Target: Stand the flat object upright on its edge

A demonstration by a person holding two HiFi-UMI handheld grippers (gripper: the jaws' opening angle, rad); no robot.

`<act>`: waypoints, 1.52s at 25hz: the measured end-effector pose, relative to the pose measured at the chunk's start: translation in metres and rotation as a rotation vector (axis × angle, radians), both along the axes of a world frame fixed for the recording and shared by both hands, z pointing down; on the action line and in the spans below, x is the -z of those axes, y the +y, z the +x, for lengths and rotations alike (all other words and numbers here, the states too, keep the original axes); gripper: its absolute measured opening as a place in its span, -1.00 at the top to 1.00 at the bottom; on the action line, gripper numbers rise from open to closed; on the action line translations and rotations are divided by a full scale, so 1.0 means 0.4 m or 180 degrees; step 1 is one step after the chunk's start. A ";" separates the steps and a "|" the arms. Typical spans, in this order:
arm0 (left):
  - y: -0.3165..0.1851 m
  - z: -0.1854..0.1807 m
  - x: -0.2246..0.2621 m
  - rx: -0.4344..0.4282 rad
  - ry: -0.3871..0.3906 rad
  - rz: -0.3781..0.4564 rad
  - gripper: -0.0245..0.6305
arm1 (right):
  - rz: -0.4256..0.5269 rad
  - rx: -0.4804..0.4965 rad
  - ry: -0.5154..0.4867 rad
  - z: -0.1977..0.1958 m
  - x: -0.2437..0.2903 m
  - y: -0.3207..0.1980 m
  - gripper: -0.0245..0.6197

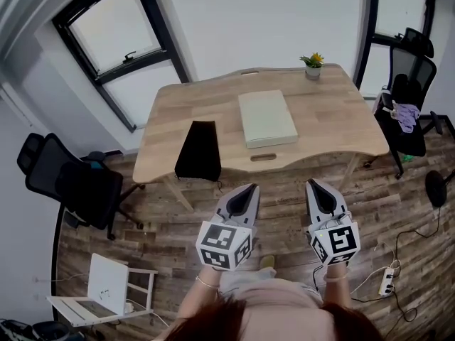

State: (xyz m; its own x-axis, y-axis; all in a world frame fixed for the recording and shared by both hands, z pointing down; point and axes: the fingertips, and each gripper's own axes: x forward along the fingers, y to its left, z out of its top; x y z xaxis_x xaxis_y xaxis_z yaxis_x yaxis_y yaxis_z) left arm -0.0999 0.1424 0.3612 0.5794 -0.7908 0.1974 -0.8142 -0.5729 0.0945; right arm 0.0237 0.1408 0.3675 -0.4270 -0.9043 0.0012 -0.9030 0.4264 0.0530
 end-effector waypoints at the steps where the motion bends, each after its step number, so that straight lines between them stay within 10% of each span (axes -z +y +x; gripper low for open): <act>1: -0.013 -0.002 -0.003 -0.0021 0.0008 -0.0016 0.89 | 0.0003 0.0002 0.0003 -0.005 -0.001 -0.015 0.92; 38: -0.354 -0.016 -0.045 -0.0212 0.0146 -0.0094 0.89 | 0.0004 -0.0072 0.0168 -0.055 -0.011 -0.370 0.92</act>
